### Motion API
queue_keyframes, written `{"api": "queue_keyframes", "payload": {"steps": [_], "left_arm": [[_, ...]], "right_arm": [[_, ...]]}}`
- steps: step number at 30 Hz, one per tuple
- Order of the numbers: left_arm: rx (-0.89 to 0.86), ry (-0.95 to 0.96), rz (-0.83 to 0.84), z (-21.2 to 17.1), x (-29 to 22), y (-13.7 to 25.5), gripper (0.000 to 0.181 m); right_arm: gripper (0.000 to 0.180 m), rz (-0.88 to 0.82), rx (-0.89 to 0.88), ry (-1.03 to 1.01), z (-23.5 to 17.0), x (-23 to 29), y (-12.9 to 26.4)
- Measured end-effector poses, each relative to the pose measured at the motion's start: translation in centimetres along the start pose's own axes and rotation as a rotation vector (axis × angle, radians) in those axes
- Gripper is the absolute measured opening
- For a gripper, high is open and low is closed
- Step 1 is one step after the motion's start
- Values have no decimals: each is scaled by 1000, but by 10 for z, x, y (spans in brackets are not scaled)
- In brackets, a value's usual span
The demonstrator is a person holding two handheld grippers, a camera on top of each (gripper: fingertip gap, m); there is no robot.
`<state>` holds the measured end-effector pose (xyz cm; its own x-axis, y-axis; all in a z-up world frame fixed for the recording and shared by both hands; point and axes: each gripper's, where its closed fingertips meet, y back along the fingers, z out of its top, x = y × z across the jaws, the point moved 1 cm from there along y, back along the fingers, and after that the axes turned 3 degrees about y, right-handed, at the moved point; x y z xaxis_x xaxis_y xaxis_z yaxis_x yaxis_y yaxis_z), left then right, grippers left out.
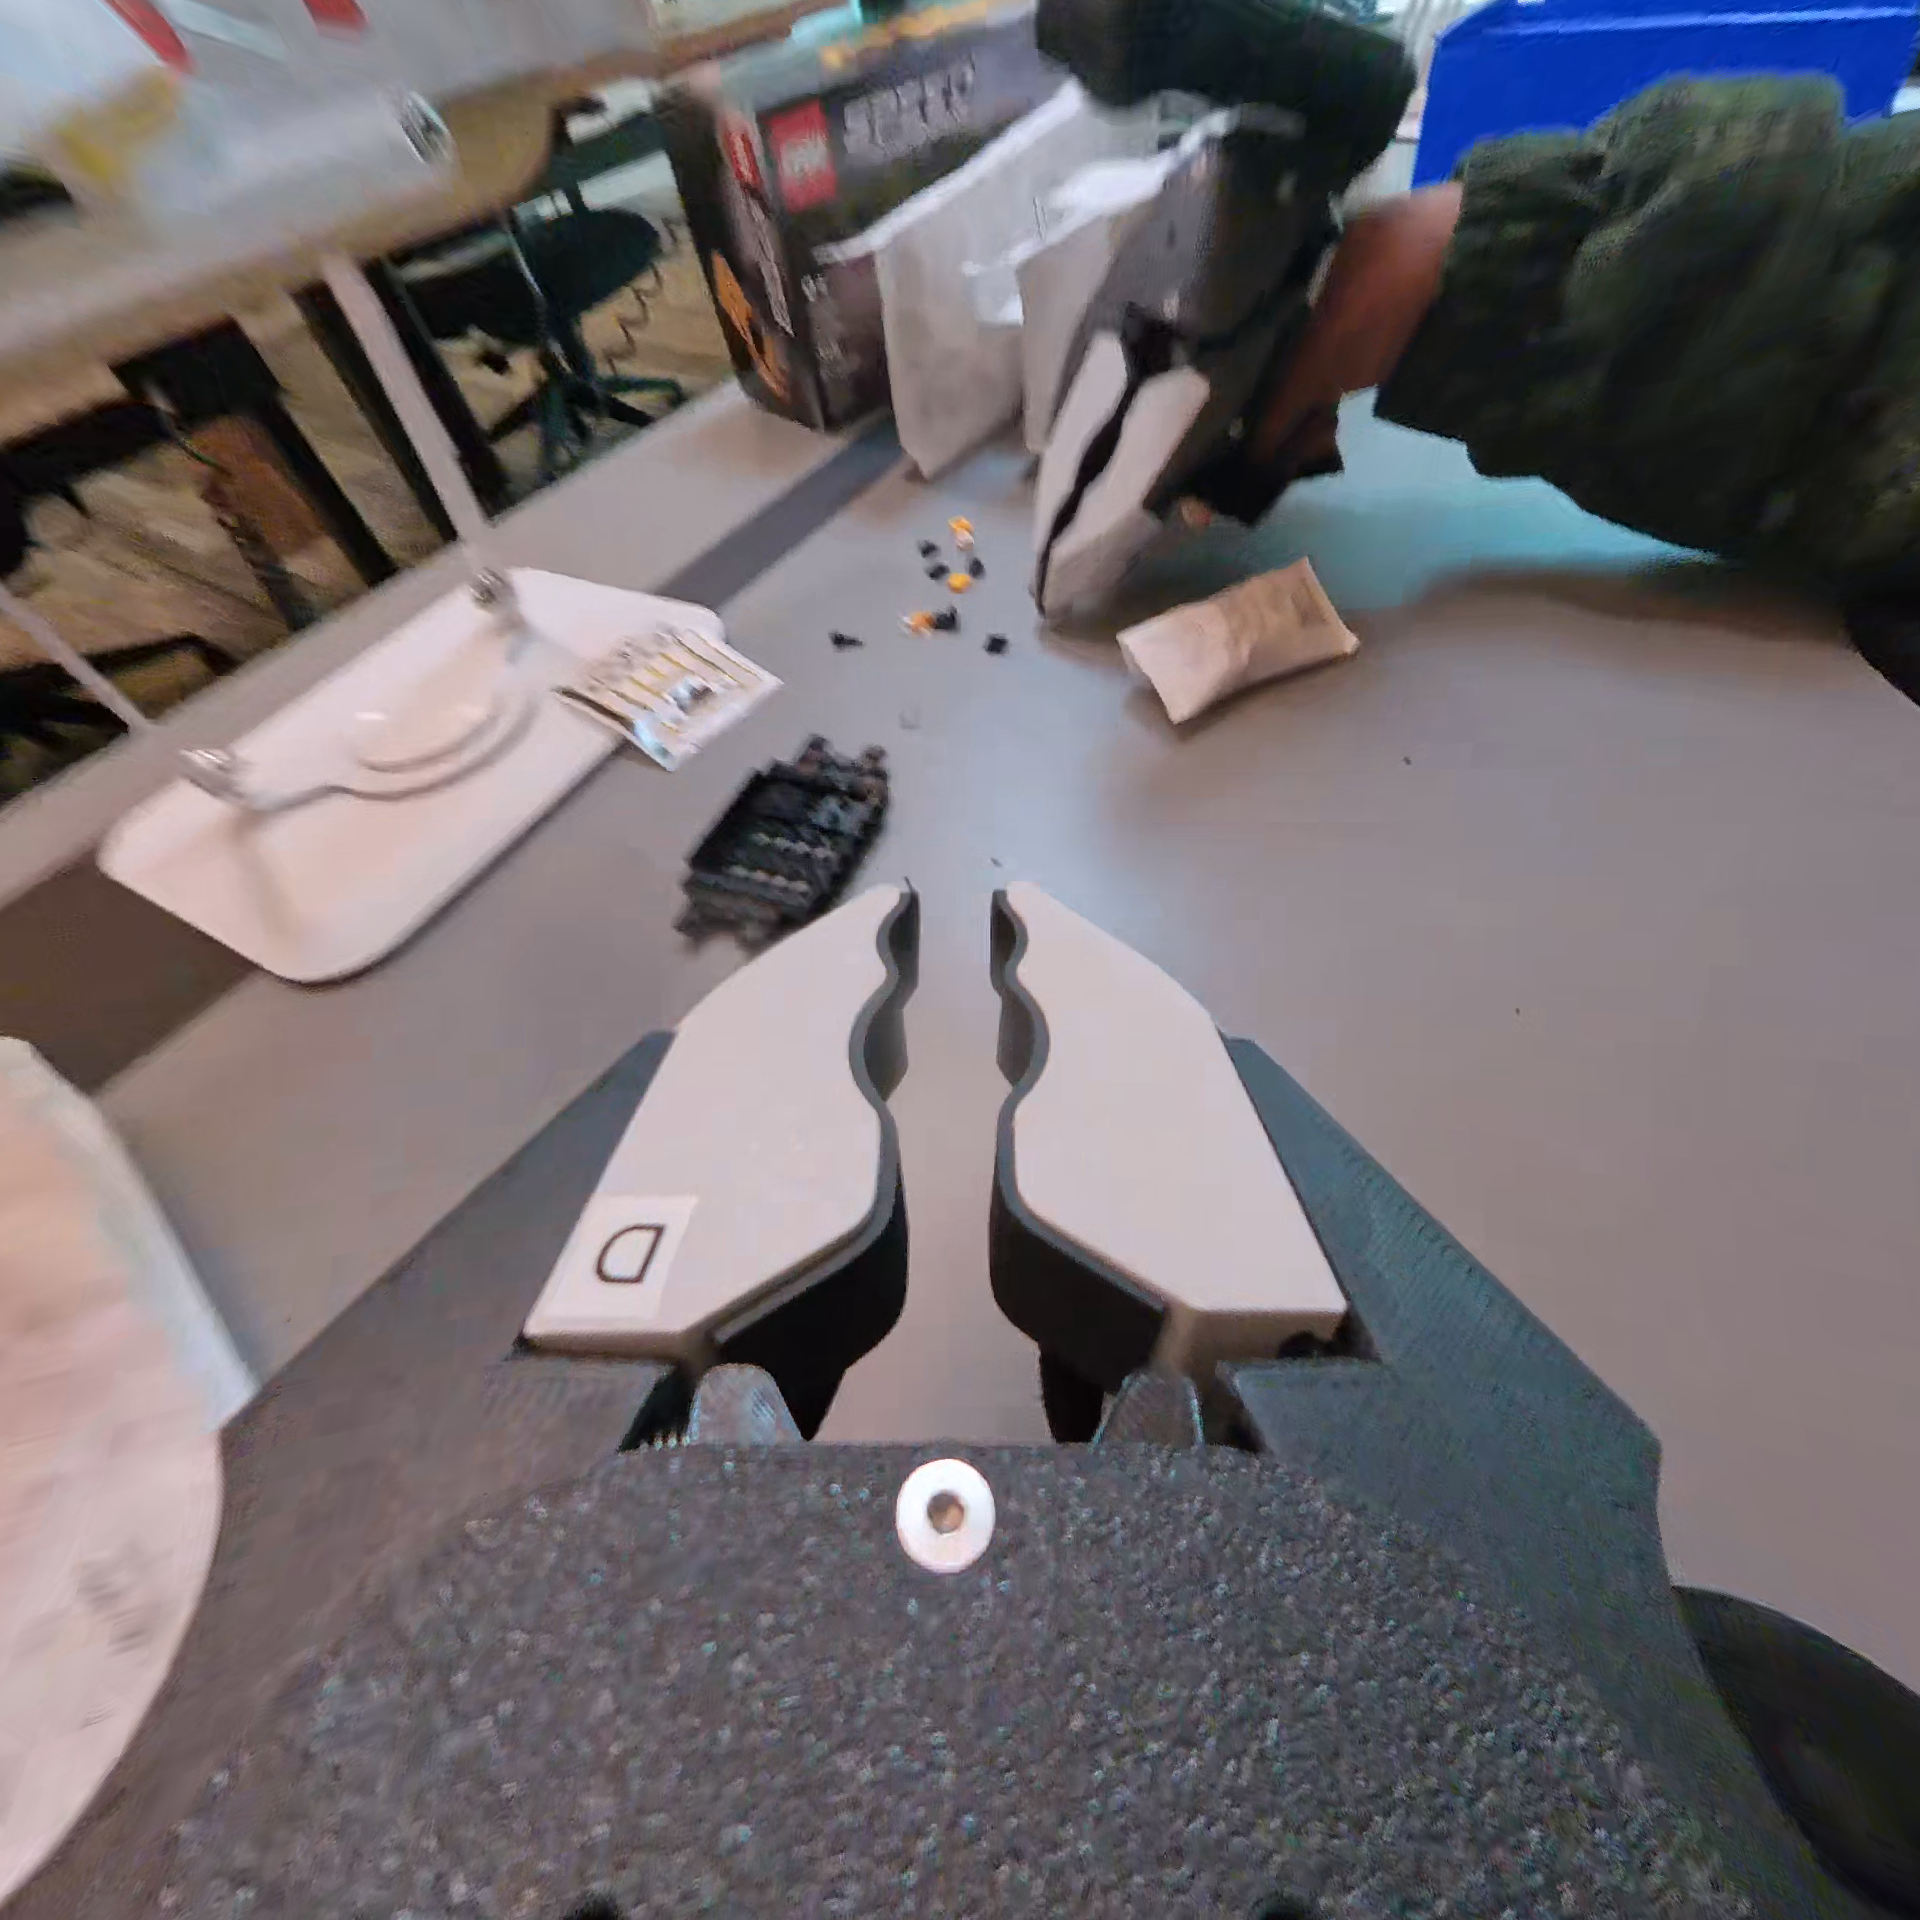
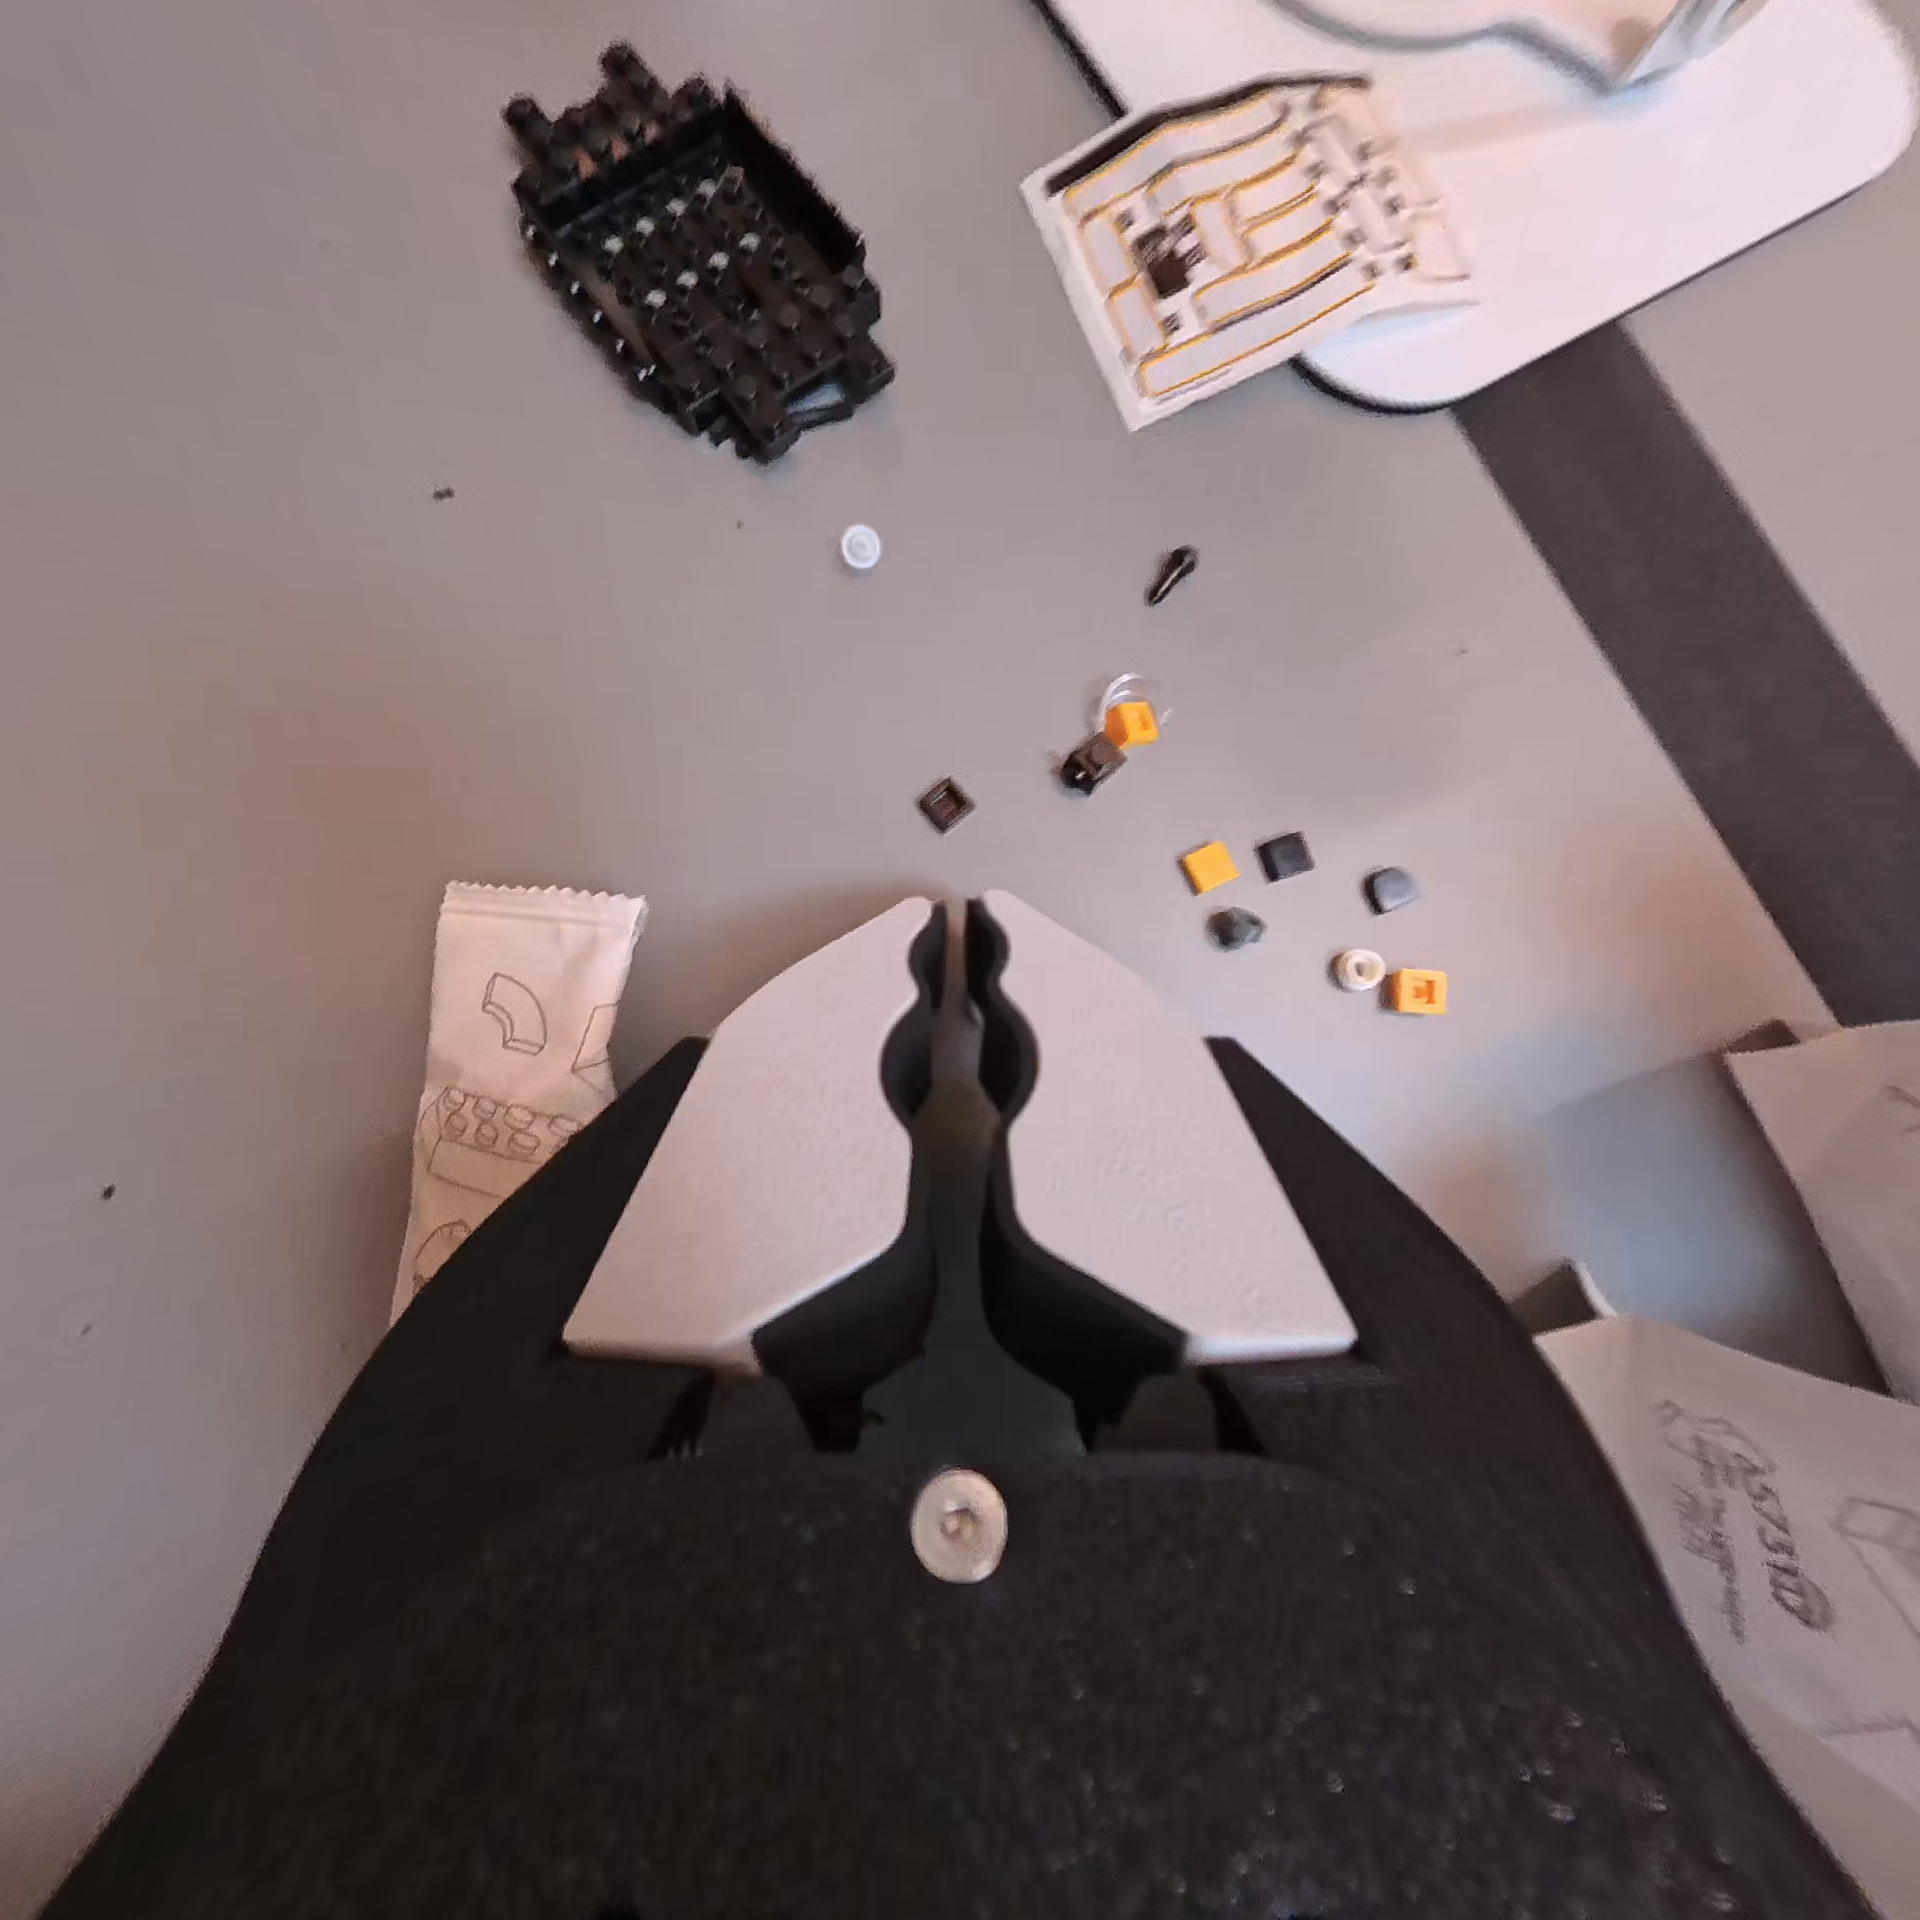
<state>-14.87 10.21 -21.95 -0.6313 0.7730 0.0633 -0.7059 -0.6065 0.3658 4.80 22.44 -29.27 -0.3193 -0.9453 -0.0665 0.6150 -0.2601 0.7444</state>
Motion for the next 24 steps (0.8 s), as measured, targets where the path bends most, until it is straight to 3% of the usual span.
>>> {"api": "queue_keyframes", "payload": {"steps": [1, 7, 12, 17, 21, 24], "left_arm": [[15, 15, -12, -11, -2, -5, 11], [31, 82, -50, -28, 4, -20, 11], [99, 62, -52, -35, 14, -41, 15], [213, -44, -32, -31, 29, -75, 39], [361, -197, 7, -41, 51, -108, 73], [369, -95, -74, -39, 58, -124, 82]], "right_arm": [[9, -16, -28, 2, 4, -3, 1], [20, -17, 36, -10, 10, -1, -19], [9, 35, 125, -76, 12, 3, -23], [9, 63, 125, -69, 11, 13, -21], [9, 87, 84, -45, 14, 19, -14], [9, 124, 35, -45, 20, 25, -7]]}}
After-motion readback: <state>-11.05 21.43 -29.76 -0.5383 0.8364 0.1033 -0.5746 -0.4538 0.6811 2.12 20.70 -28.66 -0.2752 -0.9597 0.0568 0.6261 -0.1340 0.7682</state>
